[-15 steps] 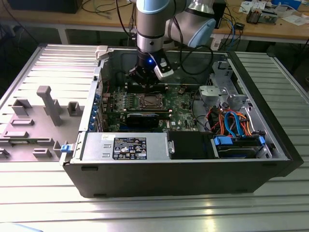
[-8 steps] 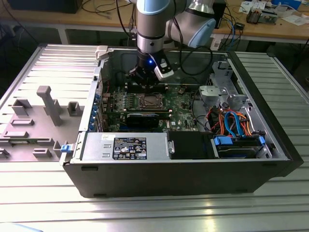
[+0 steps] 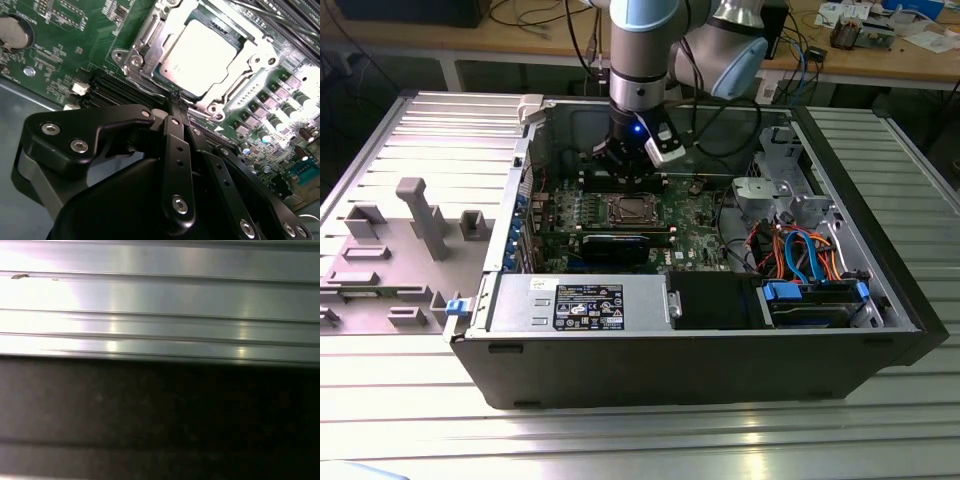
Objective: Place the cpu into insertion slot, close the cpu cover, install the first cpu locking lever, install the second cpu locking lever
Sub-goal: 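Install the first cpu locking lever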
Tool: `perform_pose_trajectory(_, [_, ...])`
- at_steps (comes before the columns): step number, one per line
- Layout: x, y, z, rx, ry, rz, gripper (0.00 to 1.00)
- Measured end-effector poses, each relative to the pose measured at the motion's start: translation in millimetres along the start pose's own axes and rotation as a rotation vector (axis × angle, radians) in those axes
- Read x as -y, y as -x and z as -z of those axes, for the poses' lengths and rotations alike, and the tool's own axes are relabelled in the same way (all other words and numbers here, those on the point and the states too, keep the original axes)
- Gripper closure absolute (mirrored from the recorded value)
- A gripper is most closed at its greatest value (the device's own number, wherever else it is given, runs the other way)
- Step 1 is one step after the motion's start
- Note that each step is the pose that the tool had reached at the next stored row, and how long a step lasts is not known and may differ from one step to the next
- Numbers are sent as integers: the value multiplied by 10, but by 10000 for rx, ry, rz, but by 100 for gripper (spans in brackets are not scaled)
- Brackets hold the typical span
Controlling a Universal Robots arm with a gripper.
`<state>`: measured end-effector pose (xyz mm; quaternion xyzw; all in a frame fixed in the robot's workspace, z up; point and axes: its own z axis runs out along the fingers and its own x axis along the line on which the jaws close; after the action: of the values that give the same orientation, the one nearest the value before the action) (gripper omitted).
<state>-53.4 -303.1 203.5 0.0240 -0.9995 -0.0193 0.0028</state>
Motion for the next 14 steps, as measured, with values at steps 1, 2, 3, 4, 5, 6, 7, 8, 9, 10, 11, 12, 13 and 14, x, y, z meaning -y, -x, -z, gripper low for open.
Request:
perform_pose_trajectory(1, [1,14,0,-5,0,1,89])
perform_pose_trajectory(2, [3,29,1,-11,0,-1,89])
perform_pose_trajectory(3, [4,42,1,-18,0,-2,89])
perform_pose_trajectory(4, [6,57,1,-24,0,-3,89])
perform_pose_trajectory(5, [7,71,1,-30,1,-2,89])
perform_pose_trajectory(6, [9,95,1,-40,1,-2,89])
perform_pose_trajectory(7, [11,118,1,-48,3,-2,89])
perform_pose_trajectory(8, [12,146,0,-59,6,-3,89])
perform_pose_trajectory(9, [13,163,1,-69,5,-4,89])
perform_pose_trajectory(10, [14,180,1,-78,5,-3,89])
perform_pose_trajectory(11, [15,201,1,-89,5,-3,89])
perform_pose_trajectory(12, [16,220,1,-100,6,-3,89])
perform_pose_trajectory(13, [17,243,0,-116,9,-5,89])
perform_pose_trajectory(14, [18,259,-1,-131,10,-5,89])
